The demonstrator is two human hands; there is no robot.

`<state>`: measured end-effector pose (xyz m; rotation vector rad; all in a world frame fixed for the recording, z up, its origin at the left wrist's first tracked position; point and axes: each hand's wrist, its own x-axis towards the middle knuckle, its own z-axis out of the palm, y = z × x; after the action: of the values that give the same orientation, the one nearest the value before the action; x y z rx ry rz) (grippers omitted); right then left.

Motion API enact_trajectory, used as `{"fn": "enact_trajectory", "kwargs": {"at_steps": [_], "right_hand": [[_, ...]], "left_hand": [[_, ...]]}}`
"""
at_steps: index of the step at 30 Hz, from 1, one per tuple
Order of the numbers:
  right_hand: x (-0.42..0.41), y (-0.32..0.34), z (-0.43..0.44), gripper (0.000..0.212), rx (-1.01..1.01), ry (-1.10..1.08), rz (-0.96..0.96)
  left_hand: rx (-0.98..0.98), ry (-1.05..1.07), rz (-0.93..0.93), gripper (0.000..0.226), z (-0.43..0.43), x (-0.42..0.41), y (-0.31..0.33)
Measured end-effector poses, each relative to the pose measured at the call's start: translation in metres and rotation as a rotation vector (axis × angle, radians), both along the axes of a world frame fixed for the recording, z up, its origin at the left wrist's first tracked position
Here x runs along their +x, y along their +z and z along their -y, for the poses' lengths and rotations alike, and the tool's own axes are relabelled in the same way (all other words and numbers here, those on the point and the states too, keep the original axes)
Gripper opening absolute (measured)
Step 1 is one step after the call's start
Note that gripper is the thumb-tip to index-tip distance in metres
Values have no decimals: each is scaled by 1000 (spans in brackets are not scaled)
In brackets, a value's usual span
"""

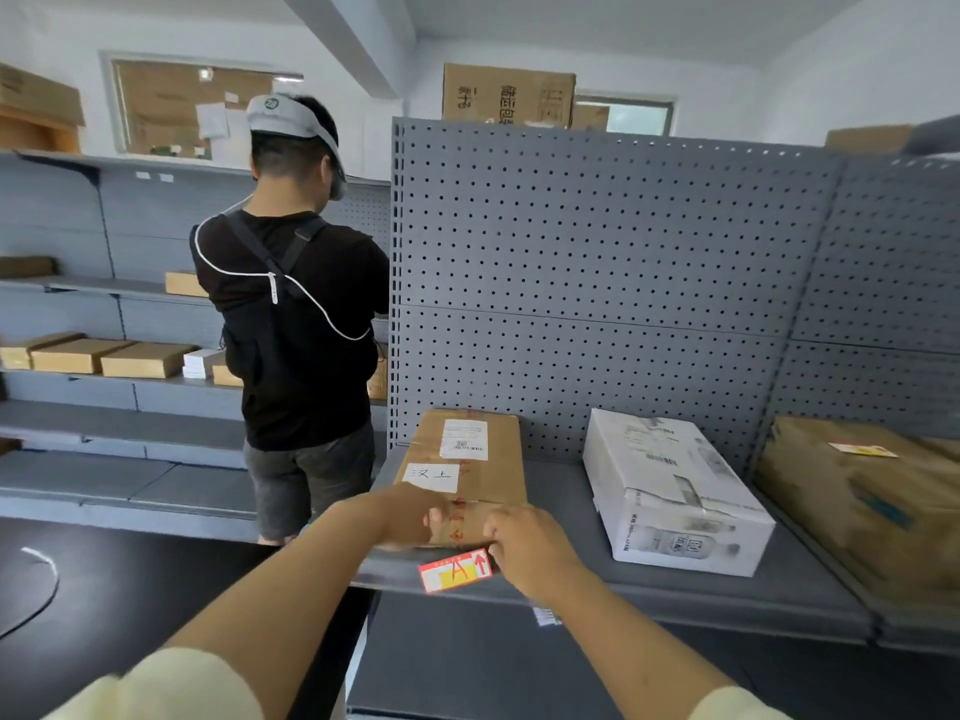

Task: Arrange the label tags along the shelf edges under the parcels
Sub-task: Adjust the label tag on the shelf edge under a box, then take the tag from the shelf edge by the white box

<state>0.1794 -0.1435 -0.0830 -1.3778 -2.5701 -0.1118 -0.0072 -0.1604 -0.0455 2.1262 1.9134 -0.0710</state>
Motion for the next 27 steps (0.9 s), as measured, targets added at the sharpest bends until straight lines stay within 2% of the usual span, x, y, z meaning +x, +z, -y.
{"fn": "enact_trajectory", "kwargs": {"at_steps": [4,9,11,14,22,27], "right_hand": [[11,29,4,22,-34,-37,-46],[31,72,6,17,-140,-118,-356],[39,89,6,17,-130,-135,-405],[53,104,9,20,-97,-160,-413],[104,110,8,22,-147,-260,-390],[148,102,7,26,-152,-325,-325]], "left_hand": [[52,-41,-41,44,-3,12,30],[160,-81,-110,39,-9,34,70],[250,-76,-80,36,-11,44,83],[337,-57,-25,29,-15,59,91],[344,-146,-53,29,-33,110,84],[328,-238,-70,21,-47,164,78]]}}
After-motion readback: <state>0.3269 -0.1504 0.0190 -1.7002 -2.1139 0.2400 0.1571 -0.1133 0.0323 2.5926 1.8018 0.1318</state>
